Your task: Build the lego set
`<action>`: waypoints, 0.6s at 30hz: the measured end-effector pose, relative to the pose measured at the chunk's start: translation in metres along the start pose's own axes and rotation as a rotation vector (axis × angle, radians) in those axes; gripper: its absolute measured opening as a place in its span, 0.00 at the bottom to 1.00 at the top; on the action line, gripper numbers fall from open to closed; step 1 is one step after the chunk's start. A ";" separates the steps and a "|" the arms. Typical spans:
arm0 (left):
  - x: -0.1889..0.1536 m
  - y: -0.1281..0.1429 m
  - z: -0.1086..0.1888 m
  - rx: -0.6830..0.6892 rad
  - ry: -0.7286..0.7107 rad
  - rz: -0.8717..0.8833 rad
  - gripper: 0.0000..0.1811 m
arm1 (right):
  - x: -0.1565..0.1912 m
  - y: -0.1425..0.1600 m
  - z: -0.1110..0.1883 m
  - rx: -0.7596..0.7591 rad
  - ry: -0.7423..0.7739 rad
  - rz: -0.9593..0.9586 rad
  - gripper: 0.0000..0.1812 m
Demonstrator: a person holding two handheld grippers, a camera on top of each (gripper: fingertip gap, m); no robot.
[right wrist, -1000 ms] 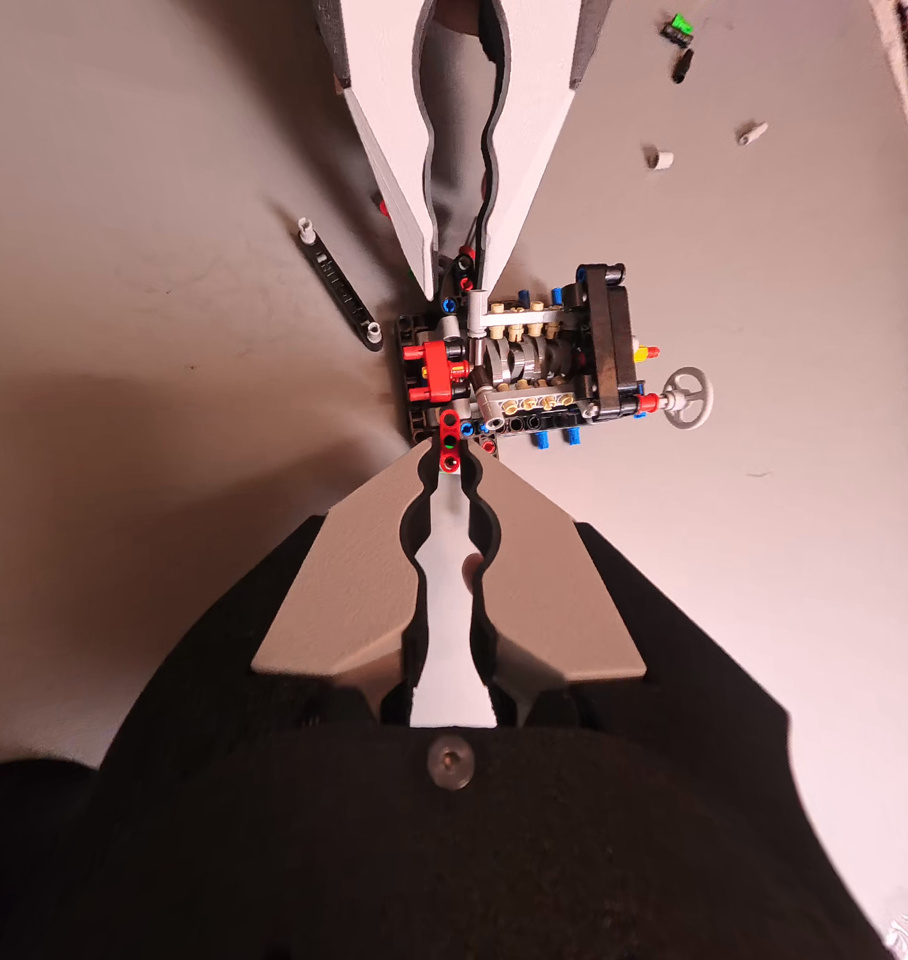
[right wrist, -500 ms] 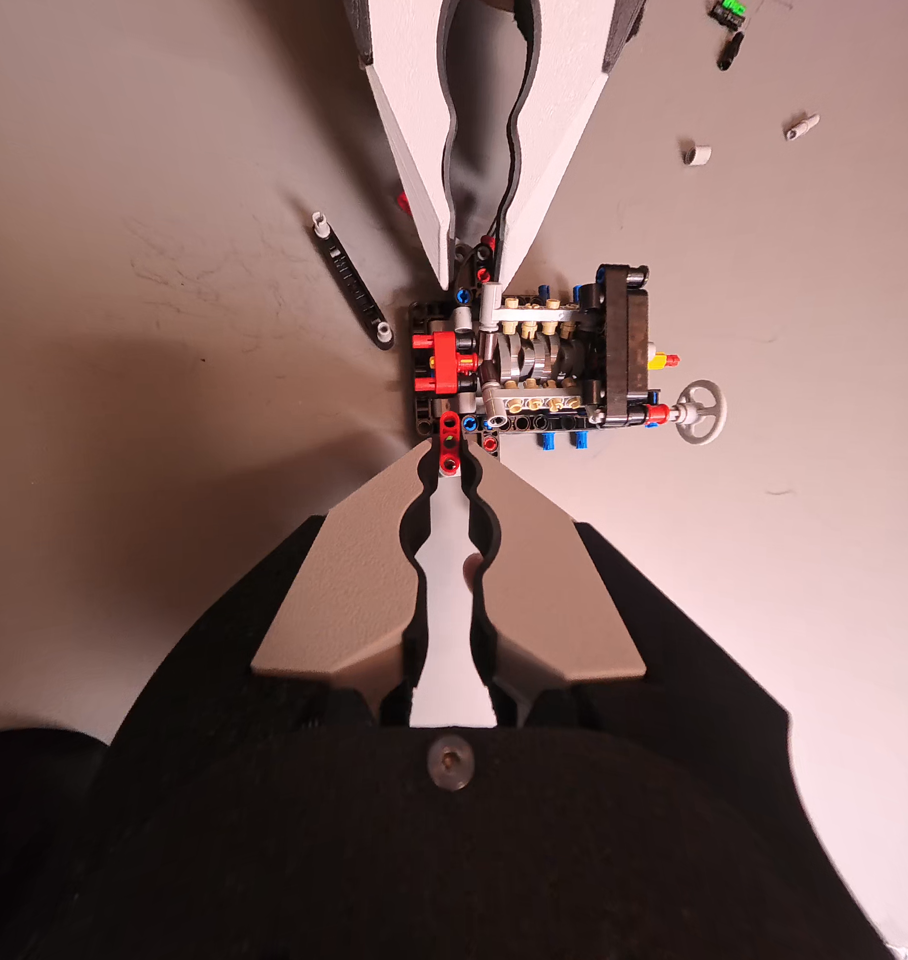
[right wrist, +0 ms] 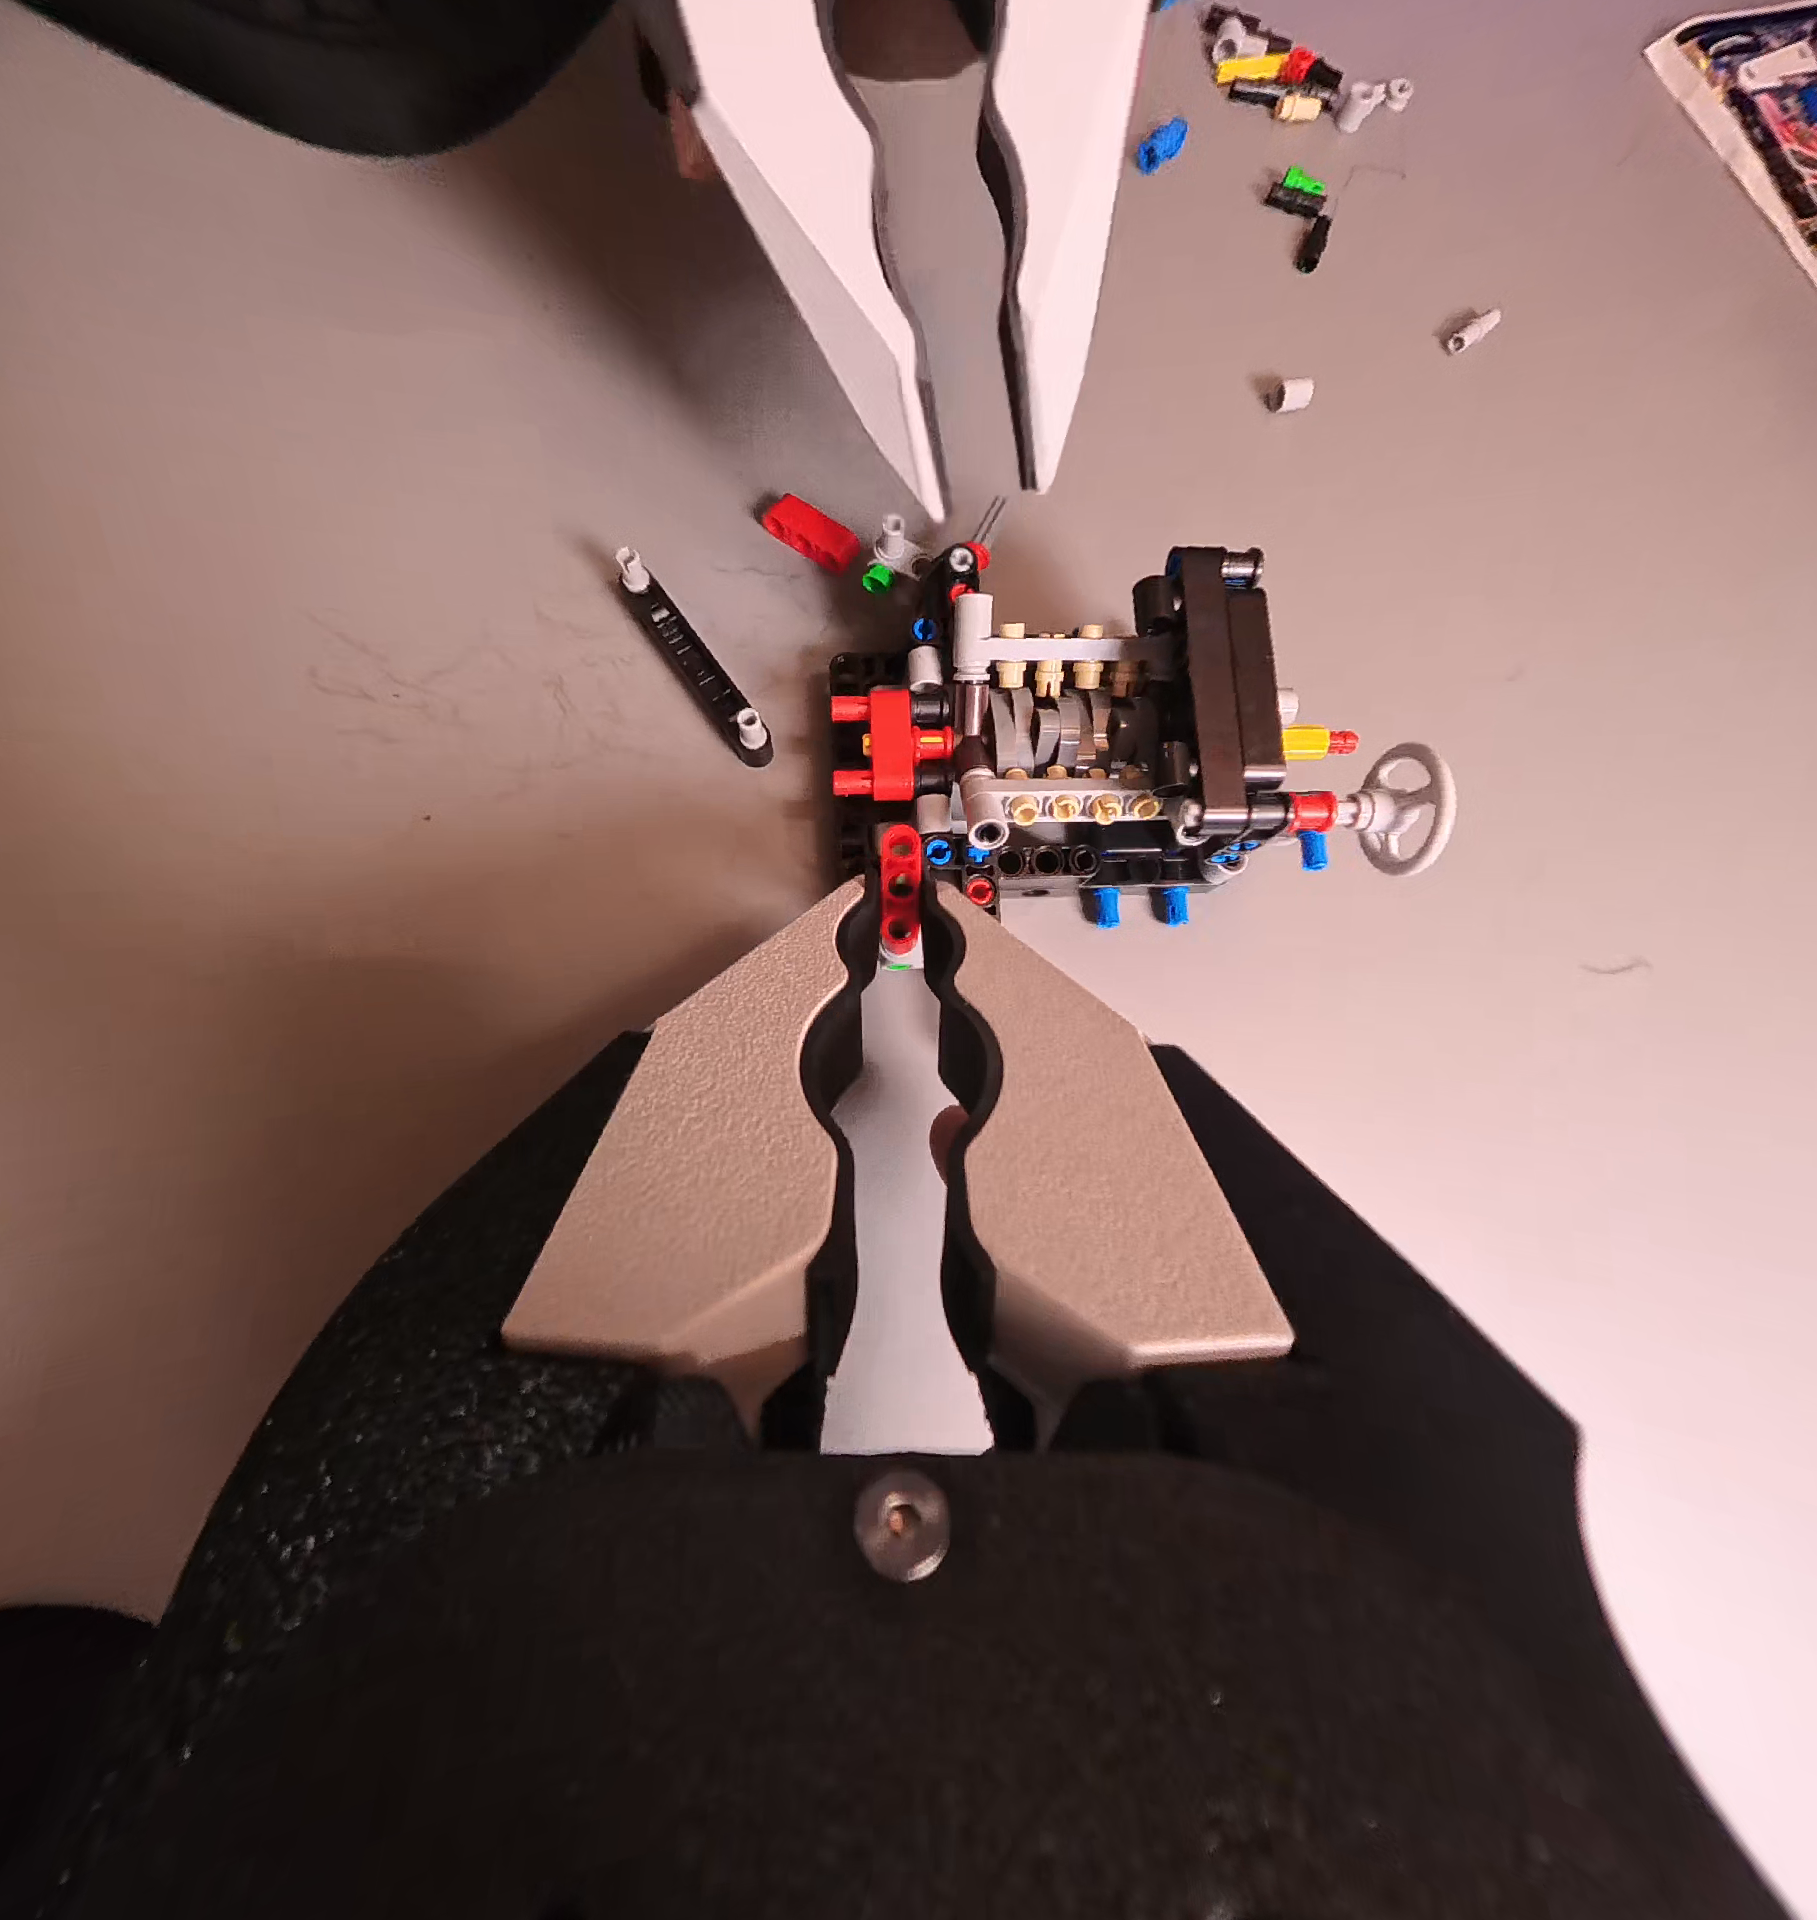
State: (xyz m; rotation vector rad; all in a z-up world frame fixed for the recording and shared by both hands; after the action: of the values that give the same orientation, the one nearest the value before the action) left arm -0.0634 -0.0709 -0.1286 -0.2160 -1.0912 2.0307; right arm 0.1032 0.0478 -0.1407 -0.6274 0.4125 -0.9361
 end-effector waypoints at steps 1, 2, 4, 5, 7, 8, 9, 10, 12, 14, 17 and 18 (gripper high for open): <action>-0.003 -0.007 0.000 -0.024 0.005 -0.002 0.06 | 0.001 0.001 -0.001 -0.006 0.005 -0.004 0.03; -0.006 -0.014 -0.002 -0.034 0.011 -0.004 0.06 | 0.002 0.001 -0.002 -0.012 0.012 -0.001 0.03; -0.012 -0.024 -0.012 -0.018 0.021 -0.022 0.06 | 0.003 0.002 -0.002 -0.021 0.025 0.006 0.03; -0.016 -0.027 -0.019 0.004 0.040 -0.043 0.06 | 0.004 0.002 -0.002 -0.022 0.029 0.006 0.03; -0.020 -0.030 -0.033 0.061 0.059 -0.083 0.07 | 0.005 0.003 -0.002 -0.027 0.038 0.006 0.03; -0.021 -0.031 -0.039 0.083 0.069 -0.092 0.08 | 0.005 0.003 -0.002 -0.032 0.041 0.006 0.03; -0.022 -0.033 -0.044 0.096 0.089 -0.096 0.08 | 0.006 0.004 -0.002 -0.039 0.043 0.004 0.03; -0.022 -0.035 -0.048 0.103 0.100 -0.100 0.08 | 0.006 0.004 -0.001 -0.049 0.043 0.001 0.03; -0.023 -0.038 -0.054 0.145 0.091 -0.132 0.08 | 0.007 0.006 0.000 -0.066 0.046 -0.006 0.03; -0.024 -0.038 -0.058 0.180 0.074 -0.176 0.07 | 0.008 0.008 0.000 -0.086 0.050 -0.013 0.03; -0.028 -0.040 -0.062 0.214 0.056 -0.230 0.05 | 0.009 0.011 0.001 -0.103 0.049 -0.018 0.03; -0.029 -0.042 -0.063 0.222 0.054 -0.239 0.05 | 0.010 0.012 0.001 -0.107 0.051 -0.017 0.03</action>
State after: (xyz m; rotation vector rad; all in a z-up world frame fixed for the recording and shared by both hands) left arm 0.0100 -0.0392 -0.1418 -0.0252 -0.8093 1.9001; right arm 0.1165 0.0452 -0.1490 -0.7060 0.5059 -0.9528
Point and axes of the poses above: each gripper's, where its closed fingertips meet, z back along the fingers, y out of its underside, x = y × z across the jaws, the point moved 10 cm from there along z, back along the fingers, and after that the axes turned 5 degrees about x, right-handed, at the moved point
